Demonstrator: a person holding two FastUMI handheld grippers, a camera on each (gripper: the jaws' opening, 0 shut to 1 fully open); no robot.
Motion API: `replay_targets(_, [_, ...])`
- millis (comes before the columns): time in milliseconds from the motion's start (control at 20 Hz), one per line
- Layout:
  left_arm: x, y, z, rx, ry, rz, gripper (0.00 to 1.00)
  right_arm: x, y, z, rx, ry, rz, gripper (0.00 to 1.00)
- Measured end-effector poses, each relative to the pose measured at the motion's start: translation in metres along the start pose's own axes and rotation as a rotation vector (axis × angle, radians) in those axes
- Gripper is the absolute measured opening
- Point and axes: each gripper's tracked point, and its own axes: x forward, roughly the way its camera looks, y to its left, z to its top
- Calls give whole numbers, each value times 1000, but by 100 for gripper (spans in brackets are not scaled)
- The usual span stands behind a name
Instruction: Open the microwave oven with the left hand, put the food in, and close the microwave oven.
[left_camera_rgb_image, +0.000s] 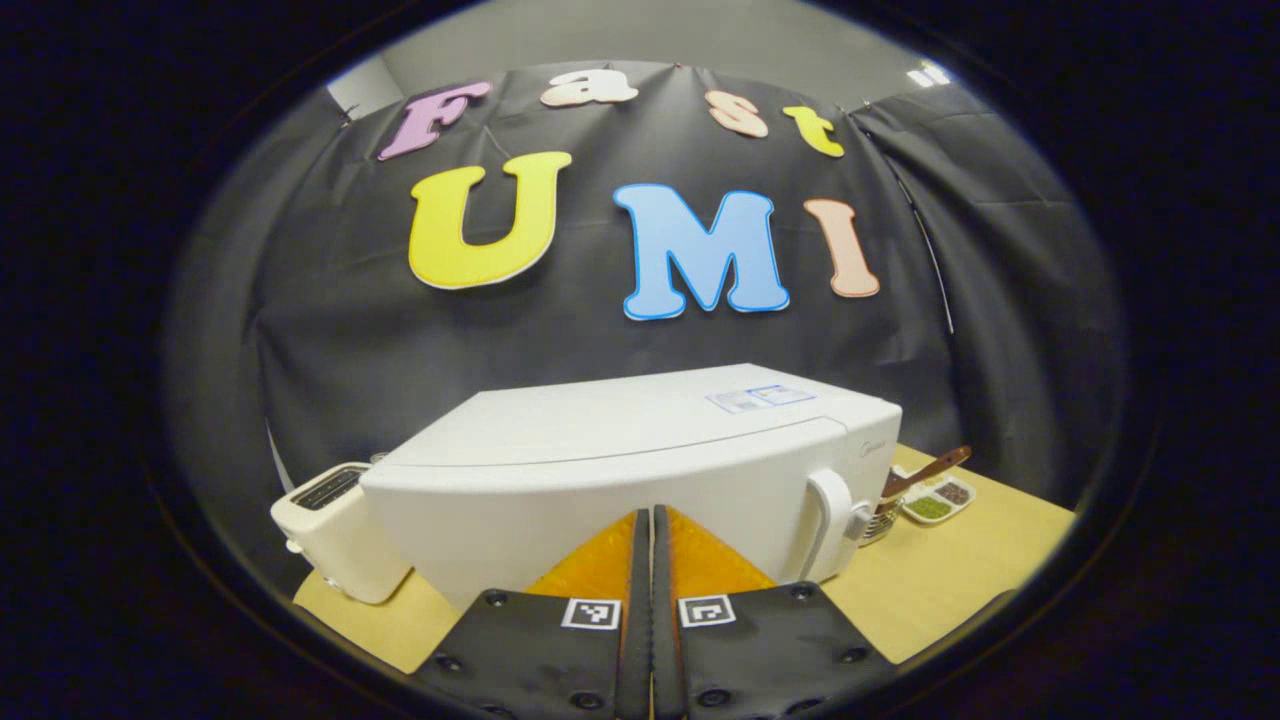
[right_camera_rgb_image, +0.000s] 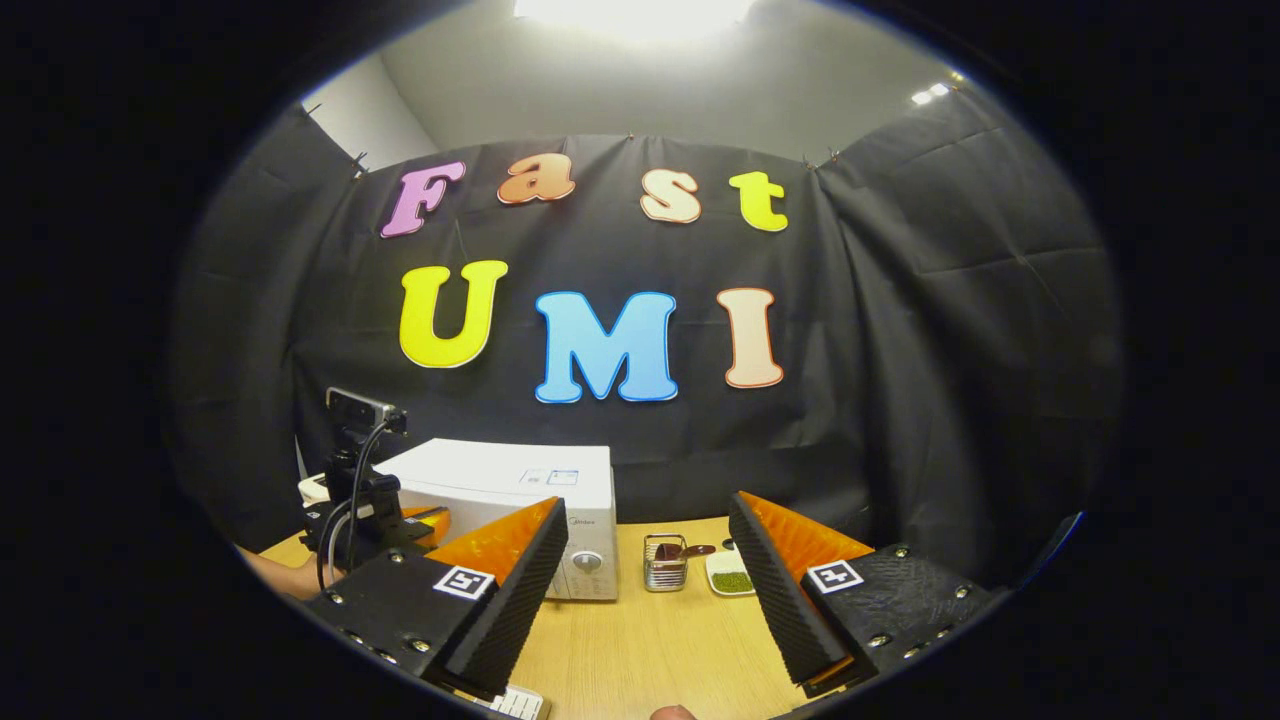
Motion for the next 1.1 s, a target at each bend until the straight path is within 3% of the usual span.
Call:
replay_targets(600, [-160, -3, 75, -28, -134, 124, 7, -45, -16, 9, 22, -55, 131, 98])
replay_targets(1100, [-276, 0, 104, 11, -195, 199, 7, -74, -21, -4, -2, -70, 139, 98])
